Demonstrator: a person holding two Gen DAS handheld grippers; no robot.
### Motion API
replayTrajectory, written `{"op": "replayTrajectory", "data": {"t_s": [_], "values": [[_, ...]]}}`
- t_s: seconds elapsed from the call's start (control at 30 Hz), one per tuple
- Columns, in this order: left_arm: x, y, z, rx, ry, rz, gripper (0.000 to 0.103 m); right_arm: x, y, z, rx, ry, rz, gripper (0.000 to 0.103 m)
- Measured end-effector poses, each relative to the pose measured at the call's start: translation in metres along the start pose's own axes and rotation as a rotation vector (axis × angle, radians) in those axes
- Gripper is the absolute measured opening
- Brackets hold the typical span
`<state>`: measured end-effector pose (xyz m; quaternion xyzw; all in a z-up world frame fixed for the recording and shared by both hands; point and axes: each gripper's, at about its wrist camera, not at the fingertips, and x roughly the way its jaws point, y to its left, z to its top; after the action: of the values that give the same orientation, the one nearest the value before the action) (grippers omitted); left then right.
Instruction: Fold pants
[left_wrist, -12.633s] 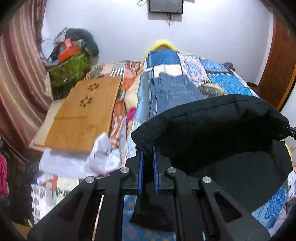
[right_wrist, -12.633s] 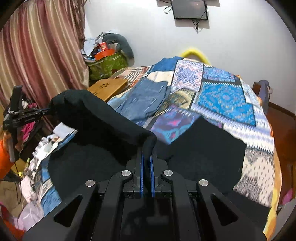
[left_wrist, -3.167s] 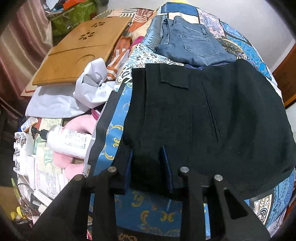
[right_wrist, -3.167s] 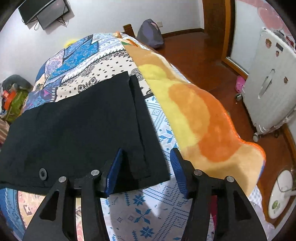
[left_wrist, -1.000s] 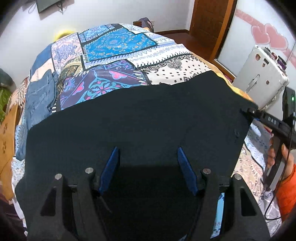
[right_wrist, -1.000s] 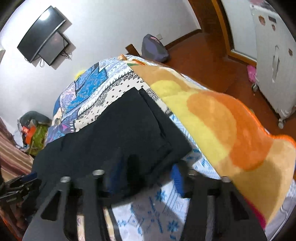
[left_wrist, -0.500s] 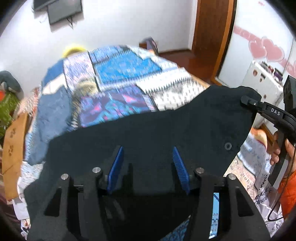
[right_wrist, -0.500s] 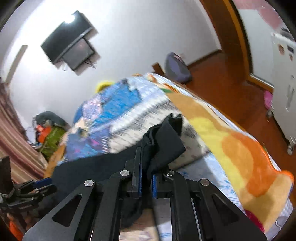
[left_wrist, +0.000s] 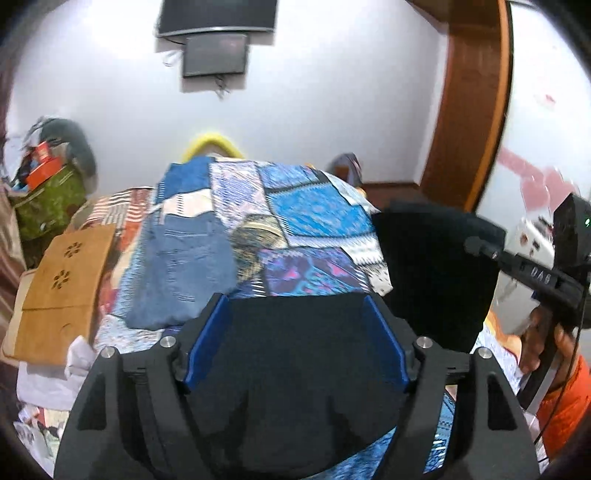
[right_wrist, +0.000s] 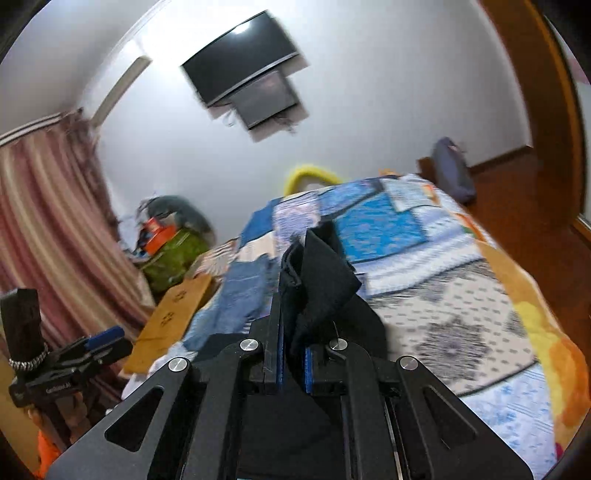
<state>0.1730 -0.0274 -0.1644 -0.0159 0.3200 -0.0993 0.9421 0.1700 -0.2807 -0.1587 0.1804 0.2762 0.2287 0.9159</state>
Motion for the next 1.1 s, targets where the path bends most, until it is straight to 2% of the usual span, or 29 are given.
{"op": "replayTrajectory", "data": {"t_s": [0.13,0.3,0.43,0.6,0.67,0.7,0.77,0.9,1.0,1.07,1.1], "values": [[-0.016,0.025,-0.007,-0.042,-0.018,0.023,0.080,0.033,0.026,-0.019,-0.036,0.078,0.049,0.007],[-0.016,0.041,-0.019,-0.060,0.008,0.045,0.080,0.069,0.054,-0.054,-0.069,0.216,0.116,0.007],[-0.007,0.044,-0.028,-0.065,0.040,0.047,0.080,0.089,0.072,-0.083,-0.138,0.328,0.117,0.007],[0.006,0.040,-0.033,-0.060,0.070,0.045,0.080,0.100,0.075,-0.106,-0.198,0.430,0.110,0.016],[0.011,0.036,-0.033,-0.056,0.079,0.040,0.080,0.099,0.073,-0.109,-0.209,0.477,0.126,0.026],[0.013,0.034,-0.032,-0.053,0.083,0.039,0.080,0.095,0.073,-0.109,-0.214,0.483,0.133,0.031],[0.017,0.027,-0.029,-0.038,0.090,0.039,0.080,0.085,0.072,-0.104,-0.222,0.469,0.108,0.048],[0.029,0.011,-0.024,-0.010,0.106,0.029,0.080,0.062,0.059,-0.084,-0.210,0.391,0.106,0.049],[0.043,-0.005,-0.023,0.018,0.130,0.011,0.078,0.045,0.037,-0.063,-0.209,0.316,0.054,0.049],[0.055,-0.018,-0.022,0.042,0.153,-0.004,0.067,0.039,0.023,-0.053,-0.220,0.292,0.012,0.049],[0.060,-0.024,-0.022,0.054,0.165,-0.013,0.065,0.039,0.017,-0.050,-0.225,0.287,-0.008,0.049]]}}
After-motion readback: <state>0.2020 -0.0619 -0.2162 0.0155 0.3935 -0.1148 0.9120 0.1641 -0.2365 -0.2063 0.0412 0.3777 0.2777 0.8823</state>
